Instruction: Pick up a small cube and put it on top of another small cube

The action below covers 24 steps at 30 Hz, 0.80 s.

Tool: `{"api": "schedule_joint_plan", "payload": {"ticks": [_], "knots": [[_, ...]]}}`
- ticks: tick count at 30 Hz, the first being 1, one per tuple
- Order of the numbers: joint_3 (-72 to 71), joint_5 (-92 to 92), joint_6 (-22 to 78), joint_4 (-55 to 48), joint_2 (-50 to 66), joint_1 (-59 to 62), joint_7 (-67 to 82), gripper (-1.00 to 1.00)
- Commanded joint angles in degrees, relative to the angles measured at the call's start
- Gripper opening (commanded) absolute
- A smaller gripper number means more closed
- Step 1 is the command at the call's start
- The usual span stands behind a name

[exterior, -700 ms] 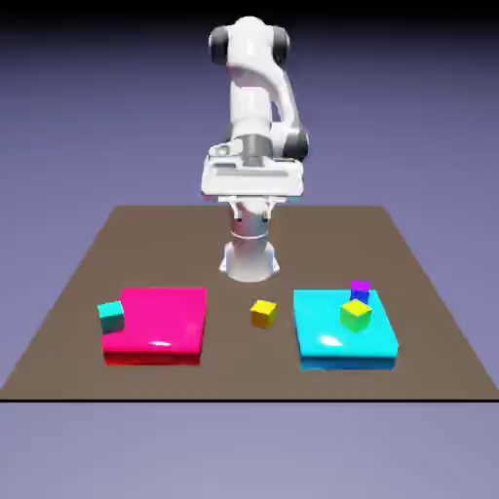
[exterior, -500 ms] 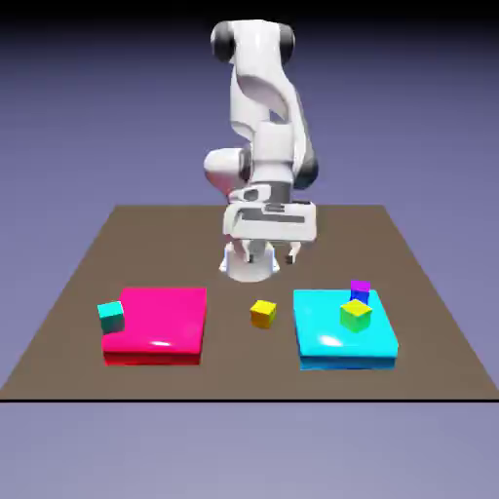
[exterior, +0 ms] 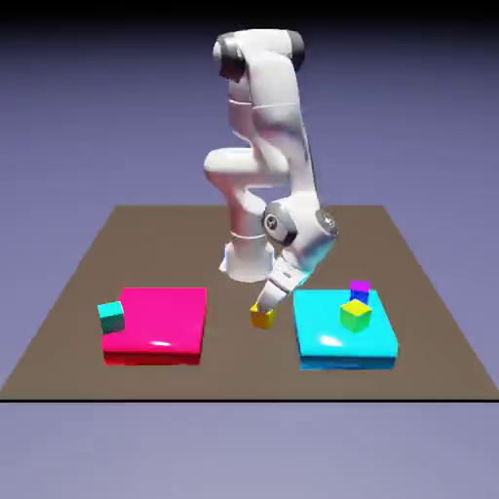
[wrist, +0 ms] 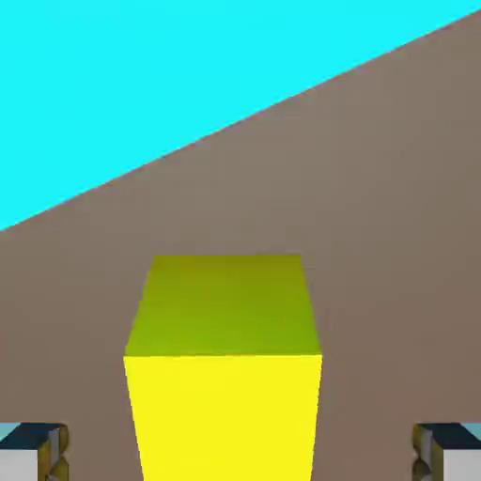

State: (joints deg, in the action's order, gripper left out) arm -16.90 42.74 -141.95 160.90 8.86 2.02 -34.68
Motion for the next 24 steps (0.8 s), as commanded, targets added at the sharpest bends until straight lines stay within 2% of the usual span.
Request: {"api": "schedule_joint_plan", "payload": {"ticks": [1, 3, 4, 14, 24], "knots": [[1.1, 2.5, -1.0, -0.2, 1.8, -0.1, -1.8, 0.0], [3.2, 7.0, -2.9, -0.6, 5.0, -0.4, -4.9, 0.0], [3.2, 7.0, -2.9, -0.6, 5.0, -0.4, -4.9, -1.0], [-5.7, -12.4, 5.2, 1.0, -9.0, 0.7, 8.8, -1.0], [-16.0, -13.4, 18.2, -19.6, -6.0, -1.3, 23.4, -1.0]]}}
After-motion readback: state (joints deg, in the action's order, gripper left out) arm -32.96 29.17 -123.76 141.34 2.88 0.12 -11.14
